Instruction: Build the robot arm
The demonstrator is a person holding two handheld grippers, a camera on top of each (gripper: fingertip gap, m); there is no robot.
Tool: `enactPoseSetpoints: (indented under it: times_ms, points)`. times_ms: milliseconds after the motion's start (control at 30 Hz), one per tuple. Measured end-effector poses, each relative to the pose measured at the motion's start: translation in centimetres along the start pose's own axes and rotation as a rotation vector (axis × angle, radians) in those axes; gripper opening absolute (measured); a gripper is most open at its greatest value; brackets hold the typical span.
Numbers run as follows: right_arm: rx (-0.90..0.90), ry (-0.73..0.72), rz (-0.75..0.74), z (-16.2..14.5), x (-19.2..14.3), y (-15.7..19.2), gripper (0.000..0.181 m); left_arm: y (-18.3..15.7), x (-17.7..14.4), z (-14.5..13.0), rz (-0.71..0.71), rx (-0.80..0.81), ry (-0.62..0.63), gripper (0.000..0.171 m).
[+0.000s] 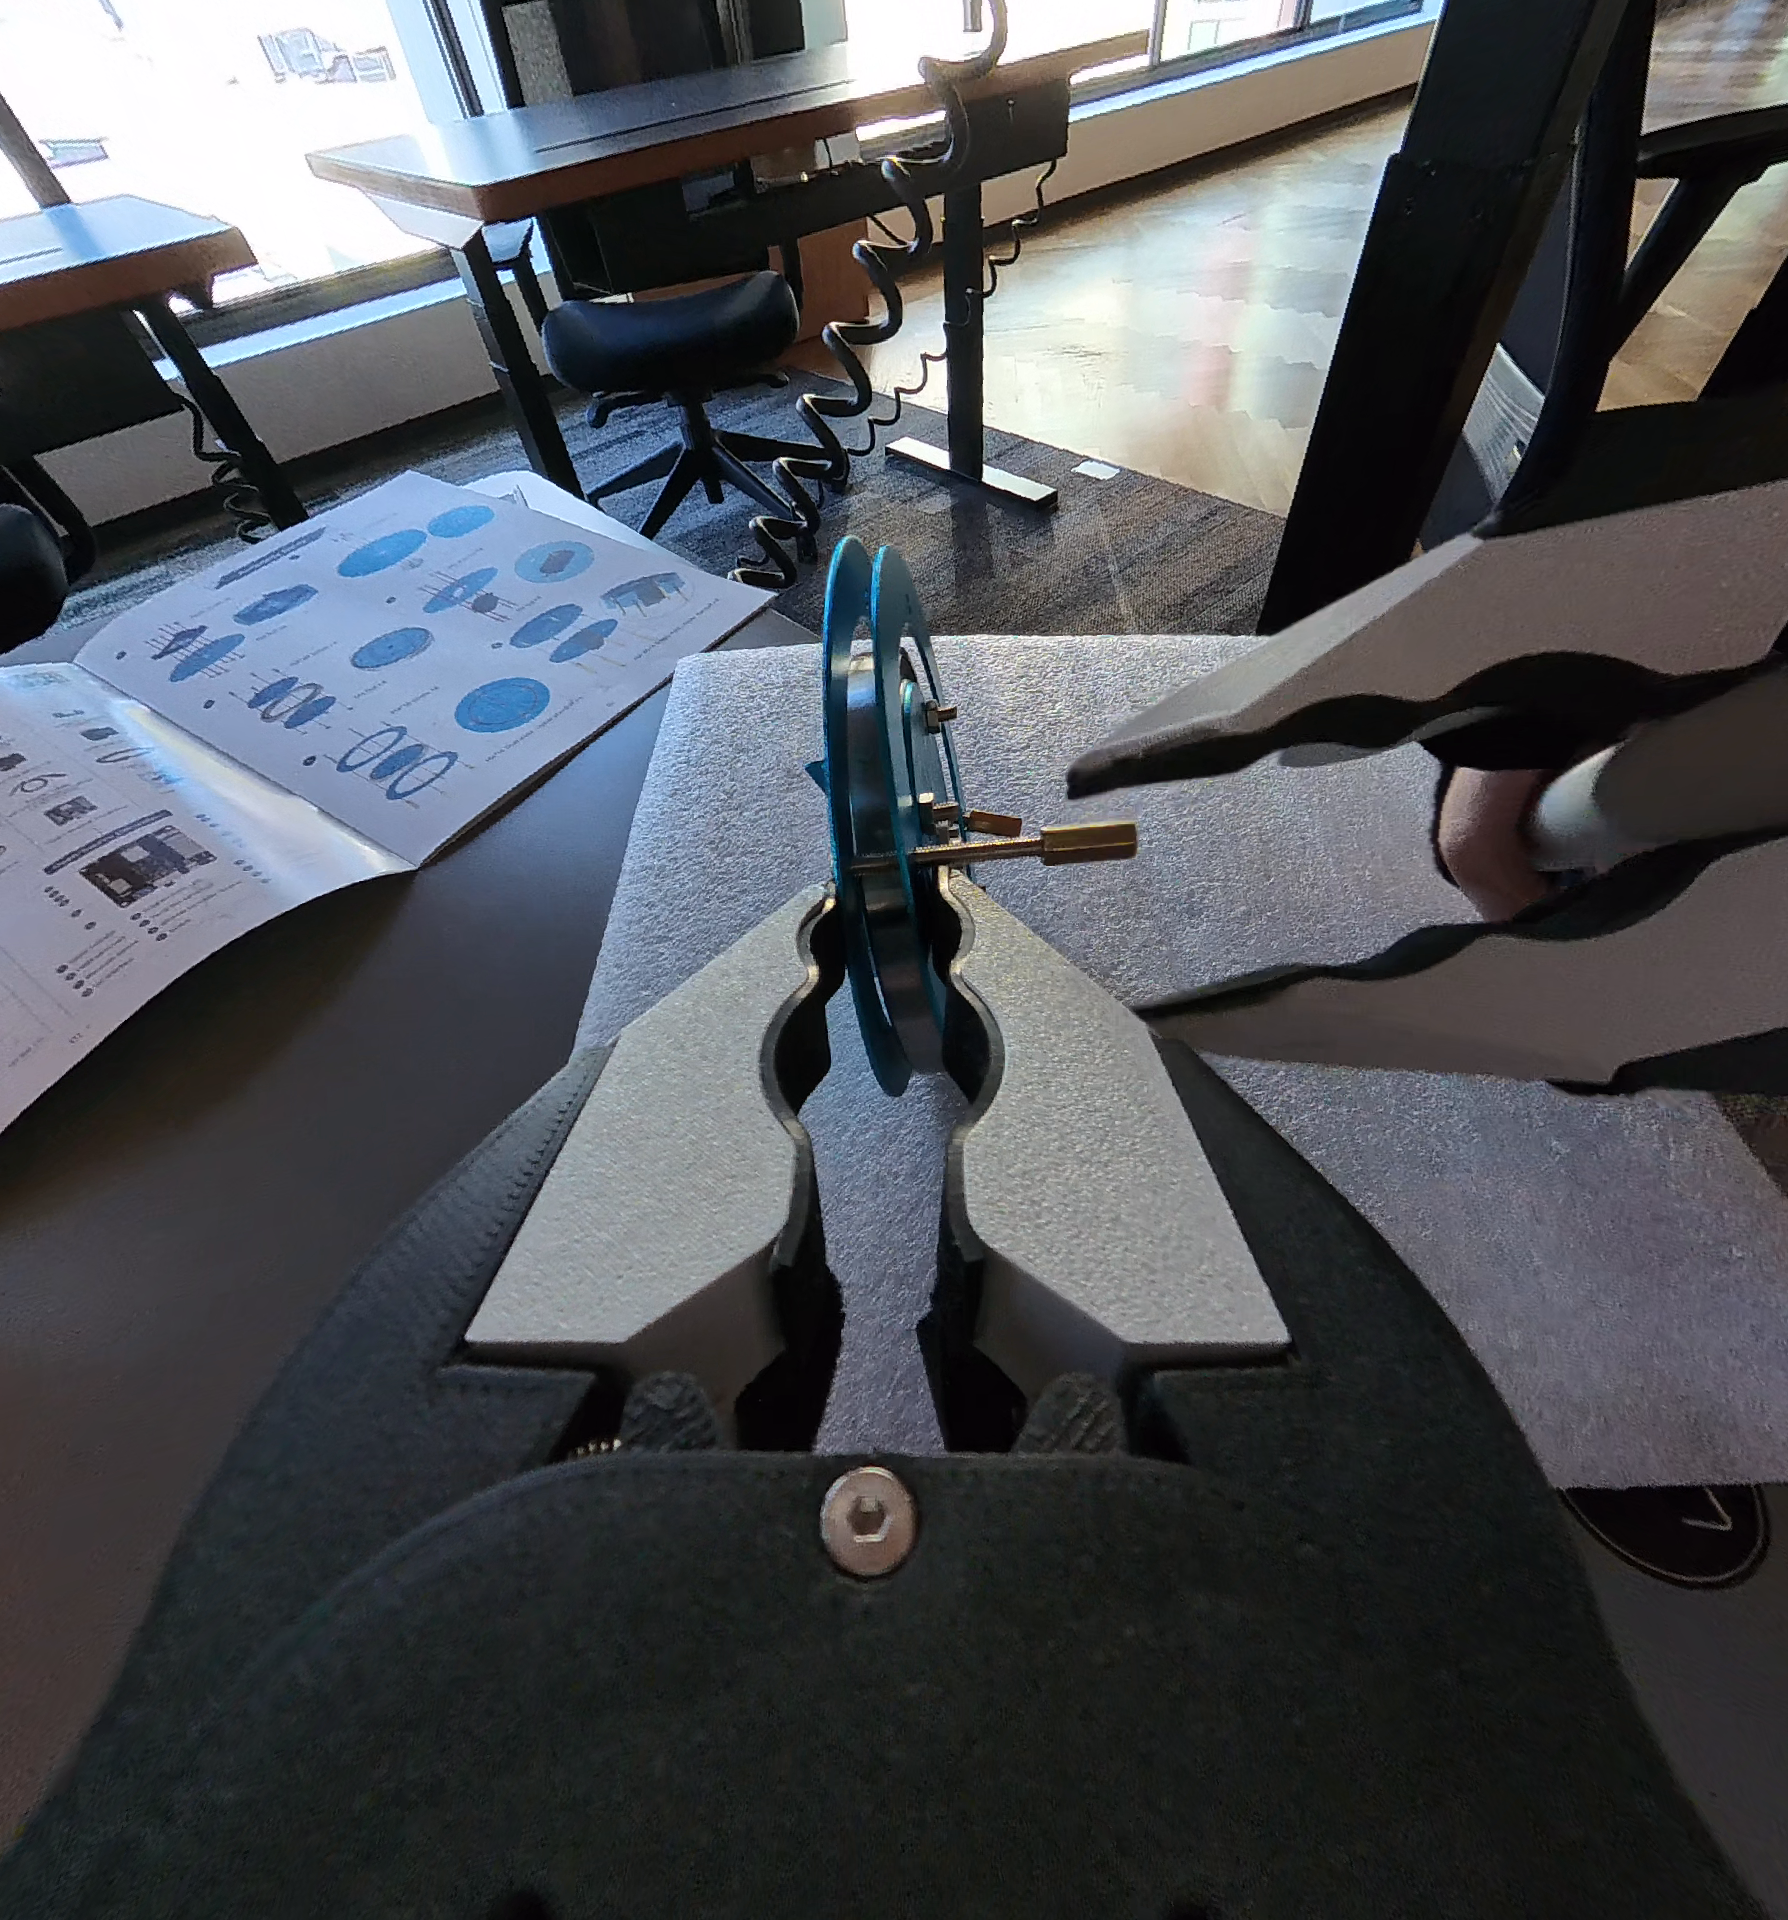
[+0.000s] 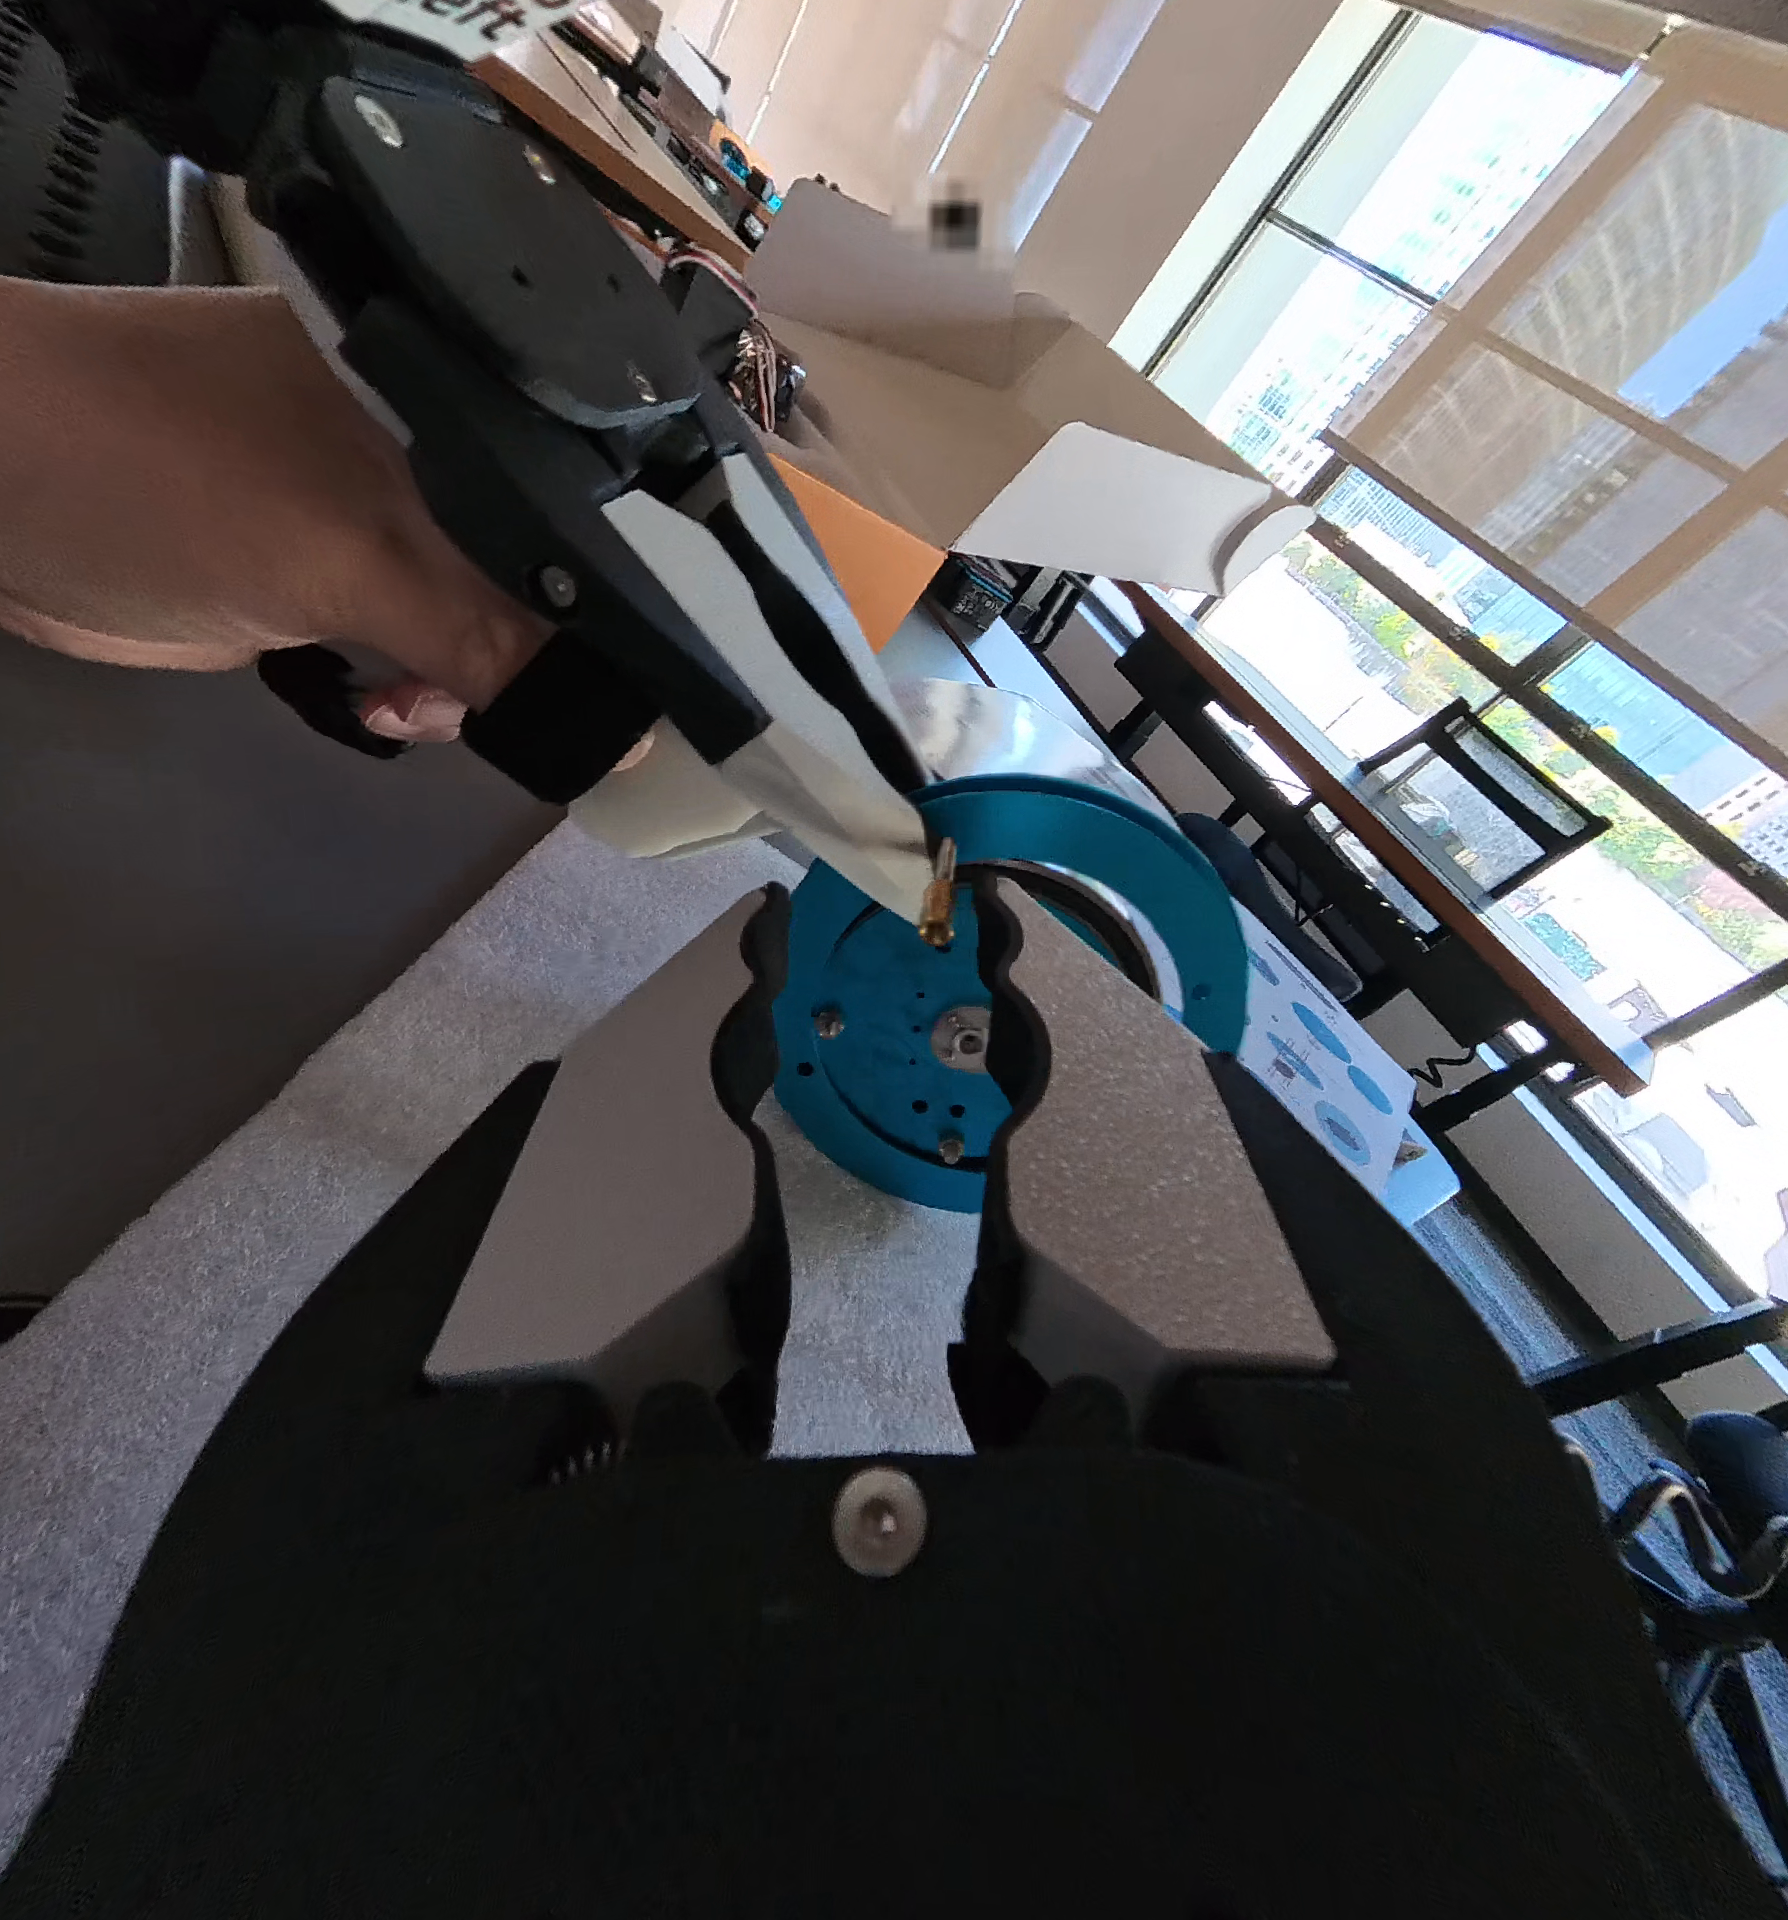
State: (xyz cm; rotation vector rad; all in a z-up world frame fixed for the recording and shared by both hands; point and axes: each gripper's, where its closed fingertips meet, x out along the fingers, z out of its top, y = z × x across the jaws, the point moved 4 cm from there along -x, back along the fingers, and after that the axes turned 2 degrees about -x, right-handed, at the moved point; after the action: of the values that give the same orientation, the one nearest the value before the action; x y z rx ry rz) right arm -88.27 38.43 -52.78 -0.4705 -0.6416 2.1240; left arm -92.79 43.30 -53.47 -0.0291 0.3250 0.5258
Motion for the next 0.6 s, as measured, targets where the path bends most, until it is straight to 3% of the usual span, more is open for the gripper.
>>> enactPoseSetpoints:
  times_ms: [133, 267, 333, 433, 500, 533, 600]
  points:
    - [-0.057, 0.039, -0.031, -0.1, -0.2, -0.5, 0.012, -0.1, 0.0, 0.0, 0.000, 0.004, 0.000, 0.014]
    - [0.044, 0.066, -0.049, -0.1, 0.1, -0.9, 0.004, 0.0, 0.0, 0.0, 0.001, -0.005, 0.001, 0.014]
    - [0.289, 0.051, -0.021, -0.1, 0.2, -1.1, 0.004, 0.1, 0.0, -0.1, -0.002, -0.022, -0.002, 0.014]
    - [0.890, -0.022, 0.074, -0.7, 0.1, -1.3, 0.005, 0.0, 0.0, -0.1, -0.002, -0.029, -0.009, 0.013]
    - [1.198, -0.093, 0.161, -1.1, -0.1, -1.5, 0.005, -0.1, 0.1, 0.0, -0.005, -0.019, -0.011, 0.013]
    - [1.259, -0.126, 0.192, -1.2, -0.3, -1.6, 0.006, -0.2, 0.1, 0.1, -0.007, -0.015, -0.010, 0.013]
    - [1.192, -0.146, 0.172, -1.4, -0.8, -1.9, 0.009, -0.3, 0.1, 0.1, -0.009, -0.010, -0.008, 0.013]
